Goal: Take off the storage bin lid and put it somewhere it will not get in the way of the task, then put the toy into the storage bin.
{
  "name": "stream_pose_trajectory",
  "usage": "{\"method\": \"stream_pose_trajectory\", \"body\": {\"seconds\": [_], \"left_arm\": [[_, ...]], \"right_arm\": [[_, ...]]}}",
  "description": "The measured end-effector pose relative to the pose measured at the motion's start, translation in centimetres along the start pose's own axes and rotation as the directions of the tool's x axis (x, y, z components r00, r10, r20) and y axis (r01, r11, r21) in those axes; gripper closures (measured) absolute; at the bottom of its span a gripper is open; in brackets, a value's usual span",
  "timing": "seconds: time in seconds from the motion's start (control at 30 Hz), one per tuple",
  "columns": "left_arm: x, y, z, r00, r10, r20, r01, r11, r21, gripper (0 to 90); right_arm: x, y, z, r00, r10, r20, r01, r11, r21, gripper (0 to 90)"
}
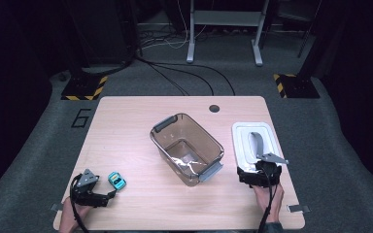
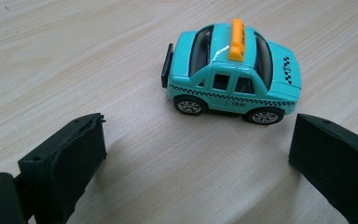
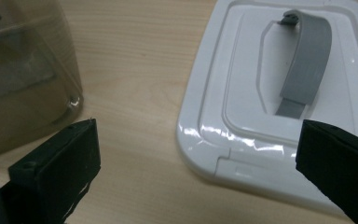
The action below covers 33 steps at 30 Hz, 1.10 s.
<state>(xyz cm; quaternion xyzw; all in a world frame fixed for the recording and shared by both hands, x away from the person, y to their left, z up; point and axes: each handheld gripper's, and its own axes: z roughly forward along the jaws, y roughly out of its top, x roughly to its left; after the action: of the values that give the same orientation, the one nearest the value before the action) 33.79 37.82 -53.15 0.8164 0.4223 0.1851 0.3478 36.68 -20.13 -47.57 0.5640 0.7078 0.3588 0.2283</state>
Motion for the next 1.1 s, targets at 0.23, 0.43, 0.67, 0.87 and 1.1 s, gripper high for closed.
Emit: {"method": "stream_pose_trajectory", "body": {"seconds": [0.23,0.43,0.67,0.87,1.1], "left_arm": [[0.0,0.0,0.0,1.0,0.002,0.0,-0.002,1.0,0.001,3.4],[0.0,0.0,0.0,1.0,0.001,-0.001,-0.001,1.0,0.0,3.4],[0.0,0.0,0.0,1.0,0.004,0.0,-0.004,1.0,-0.001,3.4],[0.0,0.0,0.0,1.0,0.003,-0.001,-0.003,1.0,-0.001,3.4],[0.1,0.1,-0.1,1.0,0.006,0.007,-0.006,0.9999,0.011,3.2]], "right_arm": [[0.1,-3.2,-0.4,0.9998,0.017,0.005,-0.017,1.0,0.016,0.0],[0.1,-5.2,-0.6,0.9995,0.008,0.031,-0.009,1.0,0.027,0.0],[-0.1,-5.9,-0.4,0.9985,-0.015,0.053,0.013,0.999,0.047,0.0],[0.0,-6.4,0.0,0.9973,-0.025,0.069,0.021,0.998,0.055,0.0],[0.1,-6.8,0.0,0.9974,-0.034,0.064,0.031,0.998,0.055,0.0]]}}
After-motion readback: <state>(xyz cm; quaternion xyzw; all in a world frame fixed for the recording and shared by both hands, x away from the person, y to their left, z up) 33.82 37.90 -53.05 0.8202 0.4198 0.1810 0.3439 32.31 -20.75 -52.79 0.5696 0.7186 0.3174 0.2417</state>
